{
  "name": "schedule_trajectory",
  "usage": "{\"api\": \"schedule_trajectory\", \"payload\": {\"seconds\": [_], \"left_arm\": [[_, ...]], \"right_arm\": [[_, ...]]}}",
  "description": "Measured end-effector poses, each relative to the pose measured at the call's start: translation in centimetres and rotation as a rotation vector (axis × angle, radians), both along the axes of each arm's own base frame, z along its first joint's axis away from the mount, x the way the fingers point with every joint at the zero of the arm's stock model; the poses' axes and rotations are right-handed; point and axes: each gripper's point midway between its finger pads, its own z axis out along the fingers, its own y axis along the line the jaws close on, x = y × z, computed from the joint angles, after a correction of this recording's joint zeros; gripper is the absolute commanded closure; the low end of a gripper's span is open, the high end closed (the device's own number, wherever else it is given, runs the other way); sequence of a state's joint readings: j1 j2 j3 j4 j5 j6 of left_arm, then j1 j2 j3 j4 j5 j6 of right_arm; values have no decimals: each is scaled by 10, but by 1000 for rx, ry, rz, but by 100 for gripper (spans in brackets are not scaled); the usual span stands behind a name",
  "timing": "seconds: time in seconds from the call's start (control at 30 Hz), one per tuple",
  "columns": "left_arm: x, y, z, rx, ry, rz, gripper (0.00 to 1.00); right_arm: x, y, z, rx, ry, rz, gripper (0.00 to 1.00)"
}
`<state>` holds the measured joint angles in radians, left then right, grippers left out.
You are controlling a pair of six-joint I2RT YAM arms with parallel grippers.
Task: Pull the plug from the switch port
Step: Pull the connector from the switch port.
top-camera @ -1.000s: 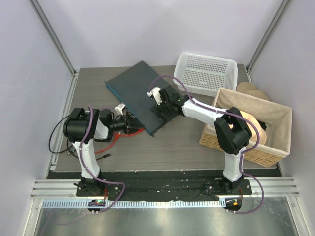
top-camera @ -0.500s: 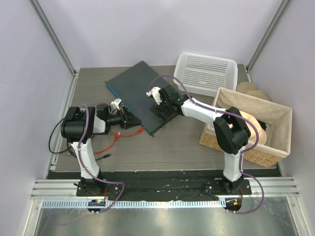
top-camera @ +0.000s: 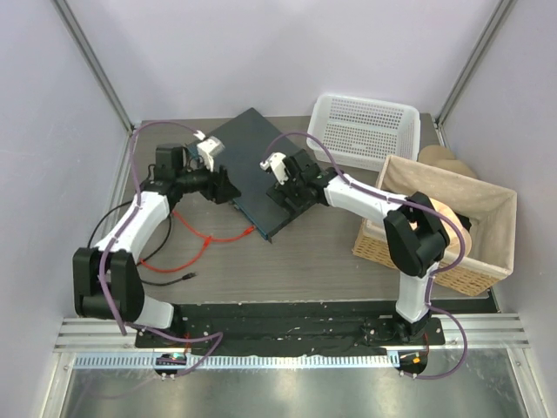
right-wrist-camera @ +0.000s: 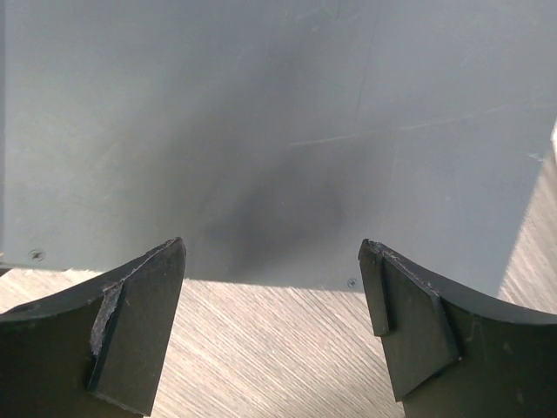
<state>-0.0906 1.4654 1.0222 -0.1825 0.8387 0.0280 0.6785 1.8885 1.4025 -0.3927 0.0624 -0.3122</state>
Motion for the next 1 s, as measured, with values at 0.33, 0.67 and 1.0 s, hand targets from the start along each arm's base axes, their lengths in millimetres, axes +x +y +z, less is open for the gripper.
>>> {"api": "schedule_trajectory", "payload": {"seconds": [0.33,0.67,1.0], "left_arm": [[-87,-10,-93,472,59,-264,39],[-67,-2,-116,570,88,-284,38],[-68,-11,-136,618,72,-296,41]], "right_arm": [[-7,-3,72,124,-102,-6,11],[-39,-26,53,141,-26,-22,11],[-47,-32,31,133,33,-37,12]]}}
